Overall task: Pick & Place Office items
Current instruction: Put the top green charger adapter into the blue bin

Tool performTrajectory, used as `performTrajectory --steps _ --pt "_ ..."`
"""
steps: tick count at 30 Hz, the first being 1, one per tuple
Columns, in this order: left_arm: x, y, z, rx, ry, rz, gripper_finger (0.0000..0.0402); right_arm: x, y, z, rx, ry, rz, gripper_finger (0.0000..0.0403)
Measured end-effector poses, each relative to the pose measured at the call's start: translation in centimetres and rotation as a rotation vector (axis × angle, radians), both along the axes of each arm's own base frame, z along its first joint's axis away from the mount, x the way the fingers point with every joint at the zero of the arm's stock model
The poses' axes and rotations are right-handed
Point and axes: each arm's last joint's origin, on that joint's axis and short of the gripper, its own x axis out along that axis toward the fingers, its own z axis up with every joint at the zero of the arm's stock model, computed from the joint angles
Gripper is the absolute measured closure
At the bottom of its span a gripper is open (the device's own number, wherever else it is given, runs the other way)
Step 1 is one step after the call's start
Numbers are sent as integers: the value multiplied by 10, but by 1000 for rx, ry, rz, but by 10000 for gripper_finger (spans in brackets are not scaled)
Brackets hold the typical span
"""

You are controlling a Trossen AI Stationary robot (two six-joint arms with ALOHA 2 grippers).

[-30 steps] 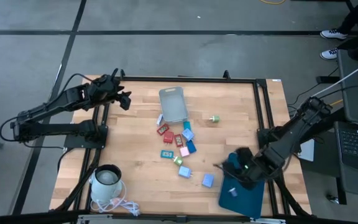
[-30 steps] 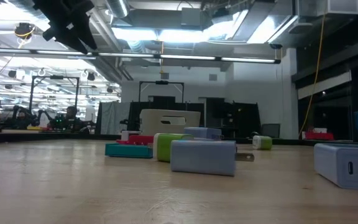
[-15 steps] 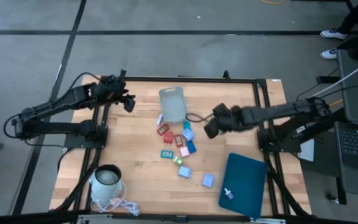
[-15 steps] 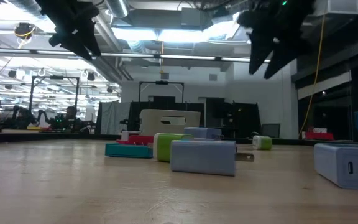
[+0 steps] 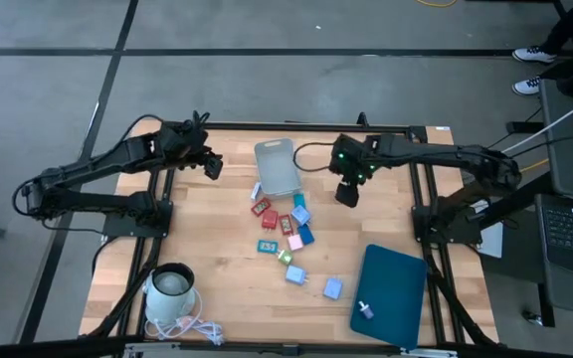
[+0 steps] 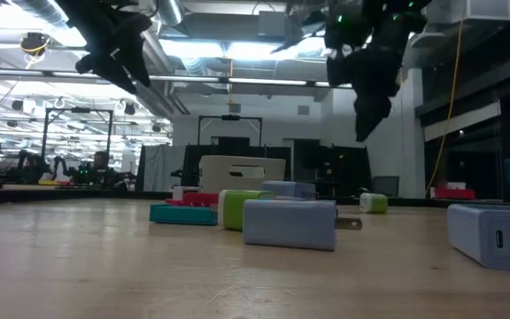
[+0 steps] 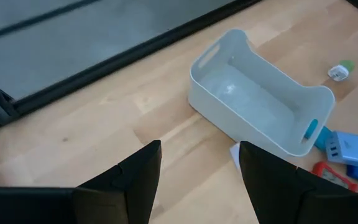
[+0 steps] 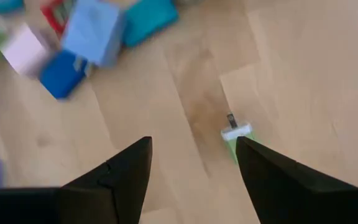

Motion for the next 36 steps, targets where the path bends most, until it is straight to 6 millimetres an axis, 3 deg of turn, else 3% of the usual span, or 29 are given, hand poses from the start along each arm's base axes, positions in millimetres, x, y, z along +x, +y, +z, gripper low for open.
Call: performTrajectory --steps 14,28,36 --pt "16 8 -15 -27 92 23 190 9 -23 -46 16 173 224 103" --pt "39 22 -37 70 297 -6 190 9 -37 -65 61 235 204 114" --pt "52 28 -46 79 306 -37 190 13 -47 -84 50 274 225 114"
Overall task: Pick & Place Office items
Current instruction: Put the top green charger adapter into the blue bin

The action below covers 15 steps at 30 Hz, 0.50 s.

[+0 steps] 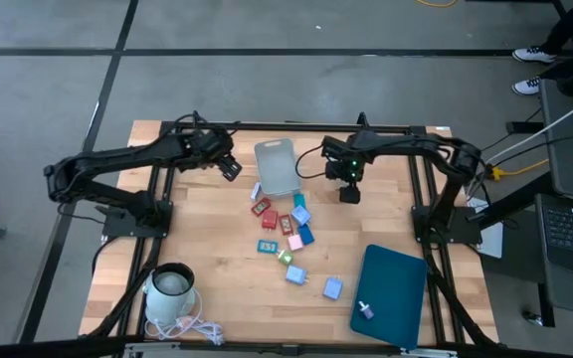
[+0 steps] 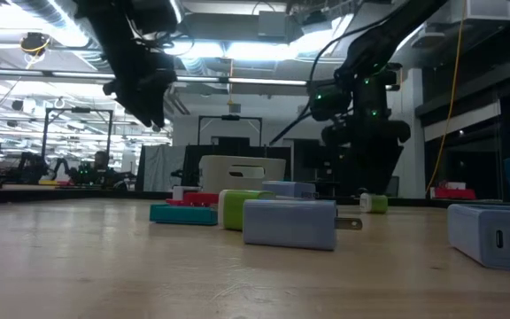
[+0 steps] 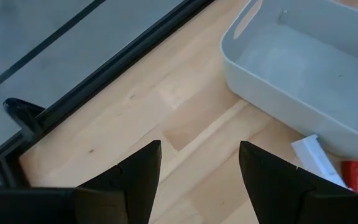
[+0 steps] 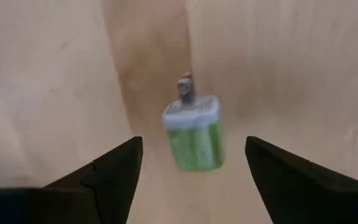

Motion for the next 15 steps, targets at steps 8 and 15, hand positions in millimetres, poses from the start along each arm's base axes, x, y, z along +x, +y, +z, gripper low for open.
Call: performTrajectory --steps 8,15 --pt "5 2 0 14 -41 1 190 7 -5 -10 -30 -26 -17 119" --pt "5 2 0 11 -45 5 190 8 -6 -19 -11 3 -24 141"
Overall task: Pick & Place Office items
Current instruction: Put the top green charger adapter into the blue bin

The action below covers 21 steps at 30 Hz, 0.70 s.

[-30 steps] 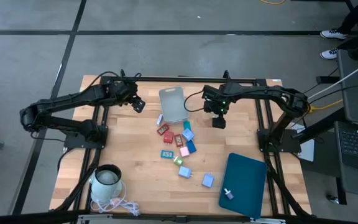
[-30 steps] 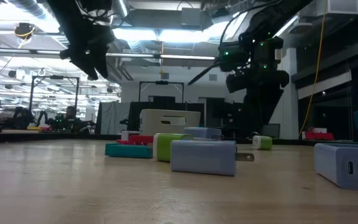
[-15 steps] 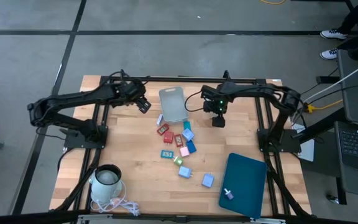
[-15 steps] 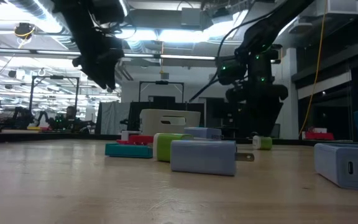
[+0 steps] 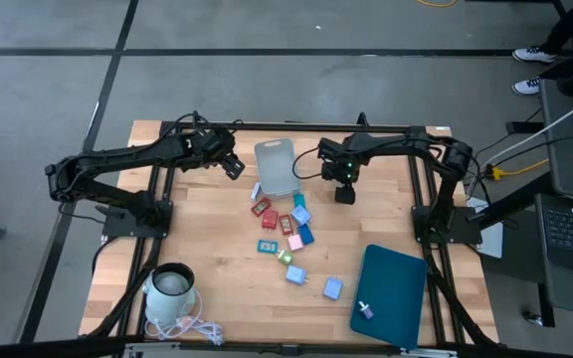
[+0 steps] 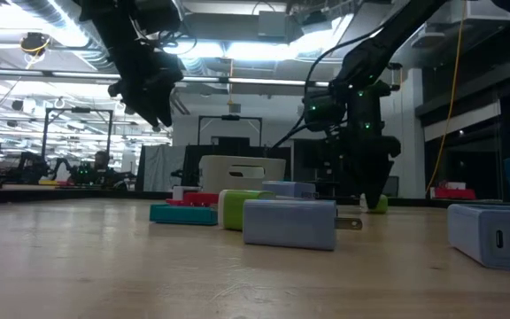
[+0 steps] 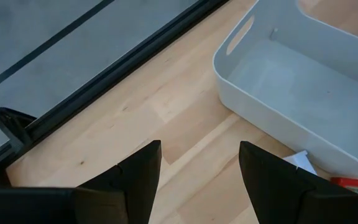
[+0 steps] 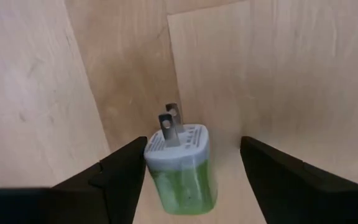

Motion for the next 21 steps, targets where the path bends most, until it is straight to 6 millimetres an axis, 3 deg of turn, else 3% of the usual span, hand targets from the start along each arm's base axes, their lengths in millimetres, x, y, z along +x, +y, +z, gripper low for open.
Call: performTrajectory --steps 8,16,21 --pt "0 0 0 1 0 1 190 0 -4 -3 -4 1 -7 174" --pt "0 0 0 4 1 4 190 -3 -11 -3 12 -10 -37 267" --pt "0 0 0 2 -4 10 190 -2 -11 -3 73 -43 -120 269"
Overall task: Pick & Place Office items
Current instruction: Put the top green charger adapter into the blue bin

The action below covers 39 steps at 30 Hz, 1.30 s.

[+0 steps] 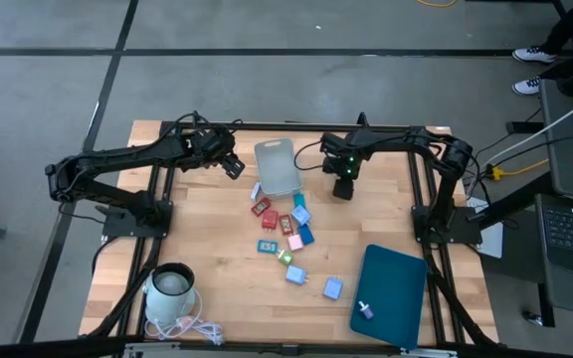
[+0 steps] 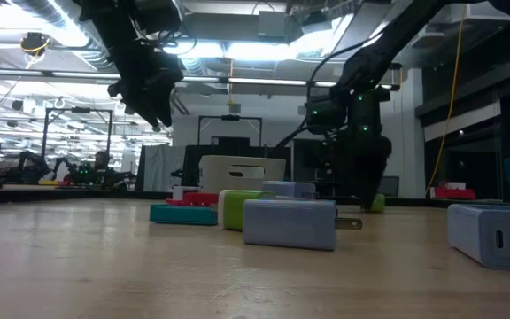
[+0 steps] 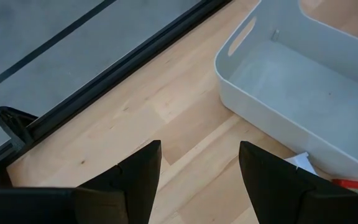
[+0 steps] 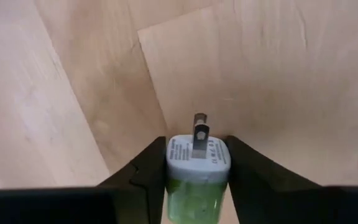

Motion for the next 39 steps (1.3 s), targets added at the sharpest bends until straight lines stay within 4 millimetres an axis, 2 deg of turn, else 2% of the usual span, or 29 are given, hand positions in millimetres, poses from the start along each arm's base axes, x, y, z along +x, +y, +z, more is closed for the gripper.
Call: performTrajectory --steps 3,6,10,15,20,26,32,39 --pt "1 0 1 1 -19 -5 190 8 1 4 107 -78 -52 269" --pt "4 1 3 -3 -58 -19 190 22 3 20 269 -197 -103 269" --pt "7 2 5 -6 -106 -37 190 46 7 50 362 -327 -88 269" --pt "10 2 7 -15 -145 -75 190 74 33 94 477 -427 19 269" --pt "12 1 7 -24 -143 -136 190 87 75 130 498 -413 107 269" --pt "15 0 9 -21 -150 -239 190 80 138 148 512 -307 115 269" --pt "20 -1 12 -42 -210 -370 190 74 204 150 439 -185 44 269" --pt "22 -4 14 -70 -239 -500 190 63 252 148 306 -112 -115 269"
